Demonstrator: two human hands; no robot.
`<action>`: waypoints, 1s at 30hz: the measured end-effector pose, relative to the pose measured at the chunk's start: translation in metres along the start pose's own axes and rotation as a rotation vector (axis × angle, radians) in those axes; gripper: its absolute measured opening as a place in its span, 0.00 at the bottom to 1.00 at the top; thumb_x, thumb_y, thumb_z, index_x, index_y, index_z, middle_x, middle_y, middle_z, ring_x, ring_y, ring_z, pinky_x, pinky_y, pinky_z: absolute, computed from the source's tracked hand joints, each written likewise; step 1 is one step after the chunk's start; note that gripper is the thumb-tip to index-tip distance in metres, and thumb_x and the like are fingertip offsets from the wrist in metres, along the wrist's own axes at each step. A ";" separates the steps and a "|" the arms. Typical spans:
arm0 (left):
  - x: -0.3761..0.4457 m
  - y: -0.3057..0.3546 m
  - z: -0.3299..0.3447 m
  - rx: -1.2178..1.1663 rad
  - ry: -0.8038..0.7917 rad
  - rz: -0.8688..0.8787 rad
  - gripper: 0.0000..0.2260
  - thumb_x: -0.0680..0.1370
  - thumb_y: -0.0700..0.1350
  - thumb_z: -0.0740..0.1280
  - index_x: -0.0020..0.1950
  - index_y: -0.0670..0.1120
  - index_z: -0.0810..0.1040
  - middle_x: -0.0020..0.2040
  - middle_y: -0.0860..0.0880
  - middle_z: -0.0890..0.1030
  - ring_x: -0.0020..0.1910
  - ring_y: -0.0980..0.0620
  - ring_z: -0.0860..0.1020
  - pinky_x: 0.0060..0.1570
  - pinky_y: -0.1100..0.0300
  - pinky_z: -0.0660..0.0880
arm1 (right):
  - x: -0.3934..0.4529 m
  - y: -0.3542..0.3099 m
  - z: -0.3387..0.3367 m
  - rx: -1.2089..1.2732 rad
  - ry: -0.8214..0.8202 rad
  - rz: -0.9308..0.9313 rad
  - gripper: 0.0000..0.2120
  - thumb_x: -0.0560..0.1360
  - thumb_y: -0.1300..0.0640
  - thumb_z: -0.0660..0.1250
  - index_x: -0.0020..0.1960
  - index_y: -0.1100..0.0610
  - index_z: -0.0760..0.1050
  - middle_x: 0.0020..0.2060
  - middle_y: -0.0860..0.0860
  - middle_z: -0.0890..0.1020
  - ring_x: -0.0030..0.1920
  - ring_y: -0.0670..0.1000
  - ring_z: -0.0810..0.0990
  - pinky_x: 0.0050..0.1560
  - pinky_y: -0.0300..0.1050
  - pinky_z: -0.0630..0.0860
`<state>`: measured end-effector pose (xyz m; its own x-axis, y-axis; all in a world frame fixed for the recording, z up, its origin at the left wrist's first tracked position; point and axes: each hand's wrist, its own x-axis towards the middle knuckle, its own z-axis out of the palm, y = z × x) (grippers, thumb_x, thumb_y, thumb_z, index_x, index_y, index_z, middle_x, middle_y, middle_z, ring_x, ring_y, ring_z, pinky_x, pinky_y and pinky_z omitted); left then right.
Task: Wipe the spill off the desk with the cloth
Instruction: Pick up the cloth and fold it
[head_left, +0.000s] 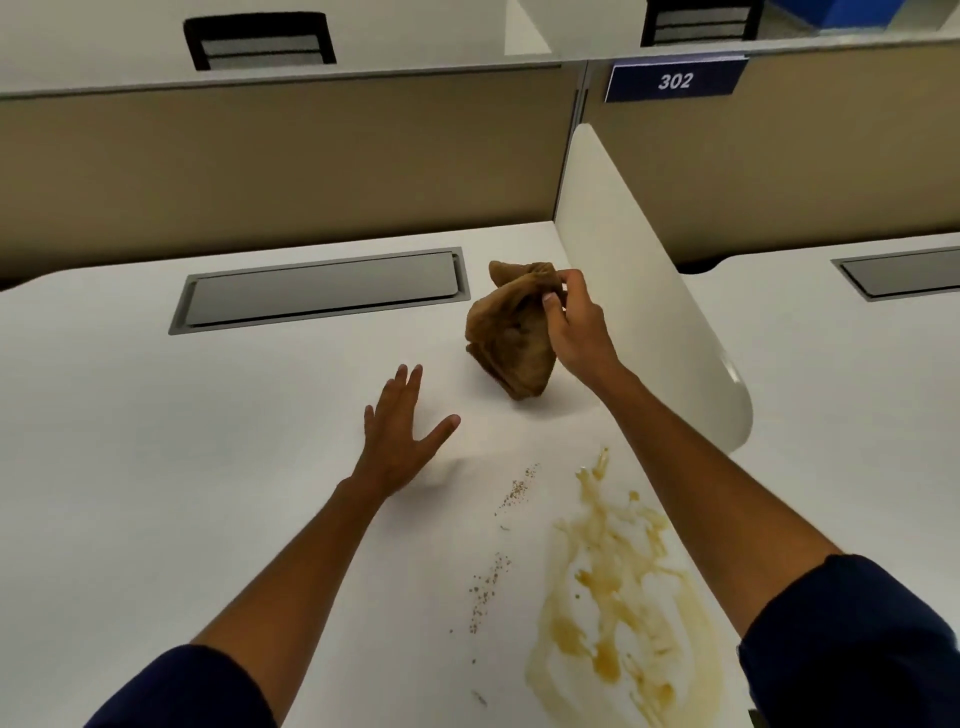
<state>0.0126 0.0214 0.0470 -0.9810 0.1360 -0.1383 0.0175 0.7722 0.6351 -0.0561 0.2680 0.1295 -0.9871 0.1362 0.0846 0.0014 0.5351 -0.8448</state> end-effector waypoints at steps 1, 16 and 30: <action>-0.003 0.010 -0.006 -0.007 0.018 0.030 0.43 0.72 0.70 0.59 0.82 0.54 0.47 0.83 0.51 0.46 0.82 0.48 0.47 0.78 0.38 0.45 | -0.007 -0.007 -0.003 -0.004 -0.014 -0.001 0.13 0.85 0.53 0.54 0.66 0.56 0.65 0.51 0.49 0.77 0.48 0.49 0.77 0.49 0.43 0.73; -0.075 0.053 -0.085 -0.138 -0.161 0.338 0.39 0.71 0.53 0.76 0.78 0.47 0.65 0.69 0.44 0.76 0.68 0.44 0.74 0.65 0.51 0.72 | -0.162 -0.072 -0.017 -0.046 -0.302 -0.026 0.12 0.84 0.52 0.56 0.65 0.55 0.69 0.61 0.55 0.77 0.59 0.56 0.78 0.63 0.55 0.77; -0.096 0.053 -0.102 0.011 -0.014 0.450 0.08 0.76 0.40 0.71 0.55 0.43 0.85 0.50 0.46 0.85 0.50 0.52 0.80 0.50 0.62 0.74 | -0.201 -0.072 -0.031 0.044 -0.271 0.027 0.10 0.83 0.57 0.60 0.62 0.58 0.74 0.58 0.55 0.80 0.61 0.54 0.78 0.61 0.53 0.78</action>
<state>0.0885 -0.0143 0.1711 -0.8728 0.4677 0.1394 0.4436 0.6412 0.6261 0.1474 0.2279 0.1893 -0.9936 -0.0815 -0.0778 0.0272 0.4965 -0.8676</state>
